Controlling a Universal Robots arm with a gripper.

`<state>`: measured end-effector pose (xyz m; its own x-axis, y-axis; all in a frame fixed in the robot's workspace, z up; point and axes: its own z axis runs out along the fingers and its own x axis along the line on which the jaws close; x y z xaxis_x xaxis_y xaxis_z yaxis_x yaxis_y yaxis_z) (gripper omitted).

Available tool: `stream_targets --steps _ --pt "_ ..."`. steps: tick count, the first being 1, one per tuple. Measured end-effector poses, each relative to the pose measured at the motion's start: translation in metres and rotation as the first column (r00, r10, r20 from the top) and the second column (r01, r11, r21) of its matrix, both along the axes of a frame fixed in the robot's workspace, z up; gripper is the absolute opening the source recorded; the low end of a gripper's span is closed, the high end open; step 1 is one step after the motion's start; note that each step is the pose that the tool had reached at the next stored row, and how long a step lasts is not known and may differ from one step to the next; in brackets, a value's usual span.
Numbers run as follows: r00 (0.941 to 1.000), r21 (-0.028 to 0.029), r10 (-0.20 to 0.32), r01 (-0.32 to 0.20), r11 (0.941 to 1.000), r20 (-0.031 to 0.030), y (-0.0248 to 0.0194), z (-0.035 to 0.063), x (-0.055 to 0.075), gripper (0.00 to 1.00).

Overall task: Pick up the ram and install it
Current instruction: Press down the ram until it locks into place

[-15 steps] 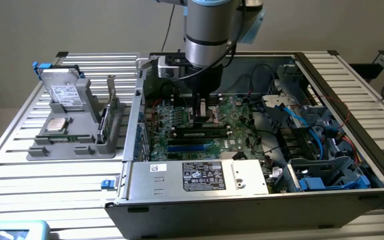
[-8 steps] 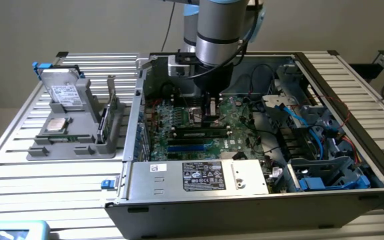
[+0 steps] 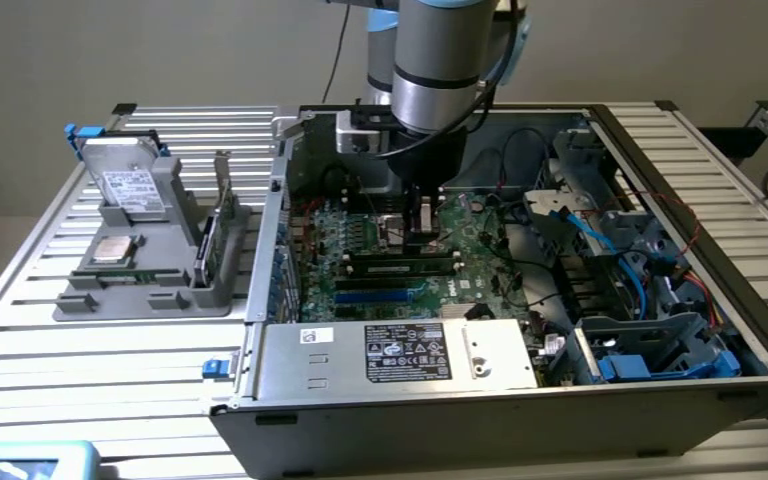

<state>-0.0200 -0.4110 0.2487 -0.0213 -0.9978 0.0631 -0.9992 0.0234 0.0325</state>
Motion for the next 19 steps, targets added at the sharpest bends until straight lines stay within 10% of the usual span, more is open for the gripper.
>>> stream_targets --steps 9,19 --pt "1.0000 0.0005 -0.005 0.005 1.0000 -0.0001 -0.0001 0.0000 0.0000 0.11" --pt "0.9876 0.0009 -0.157 0.157 0.9876 0.0000 -0.0001 -0.0002 0.0000 0.11"
